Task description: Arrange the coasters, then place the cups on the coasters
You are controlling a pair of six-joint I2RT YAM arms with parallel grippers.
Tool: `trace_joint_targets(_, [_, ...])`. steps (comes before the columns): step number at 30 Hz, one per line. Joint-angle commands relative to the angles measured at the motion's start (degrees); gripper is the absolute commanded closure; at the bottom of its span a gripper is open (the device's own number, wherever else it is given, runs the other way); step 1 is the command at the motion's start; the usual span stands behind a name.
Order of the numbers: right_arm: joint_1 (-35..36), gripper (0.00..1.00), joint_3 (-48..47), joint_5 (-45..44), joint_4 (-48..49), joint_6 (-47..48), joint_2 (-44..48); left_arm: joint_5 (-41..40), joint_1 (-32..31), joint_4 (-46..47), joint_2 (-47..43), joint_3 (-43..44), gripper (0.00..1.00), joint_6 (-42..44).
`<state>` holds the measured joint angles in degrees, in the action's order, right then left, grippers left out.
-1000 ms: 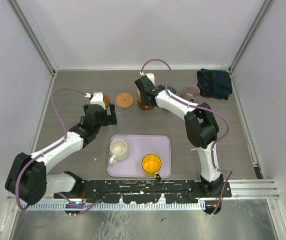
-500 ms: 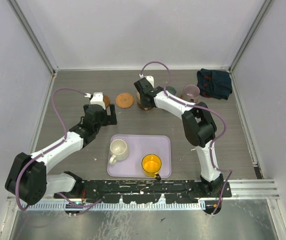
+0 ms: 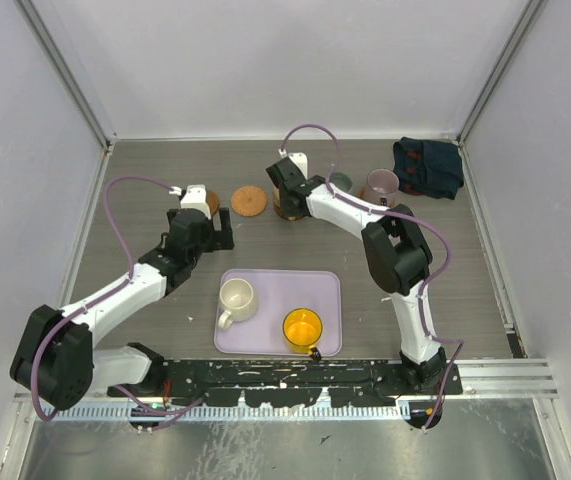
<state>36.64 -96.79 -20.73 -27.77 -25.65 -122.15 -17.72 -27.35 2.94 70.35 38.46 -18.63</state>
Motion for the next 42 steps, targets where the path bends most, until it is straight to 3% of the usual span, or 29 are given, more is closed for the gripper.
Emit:
trace_joint_targets(1, [0.0, 0.99, 0.1, -2.7, 3.3, -1.3, 3.6, 0.4, 0.2, 2.2, -0.5, 1.1, 0.02, -0.5])
trace_joint_targets(31, [0.4, 0.99, 1.9, -3.1, 3.2, -2.0, 5.4, 0.9, 0.2, 2.7, -0.1, 1.0, 0.02, -1.3])
trace_joint_targets(42, [0.9, 0.74, 0.6, -2.6, 2.7, -1.6, 4.6, 0.8, 0.2, 2.7, -0.3, 0.8, 0.02, -1.3])
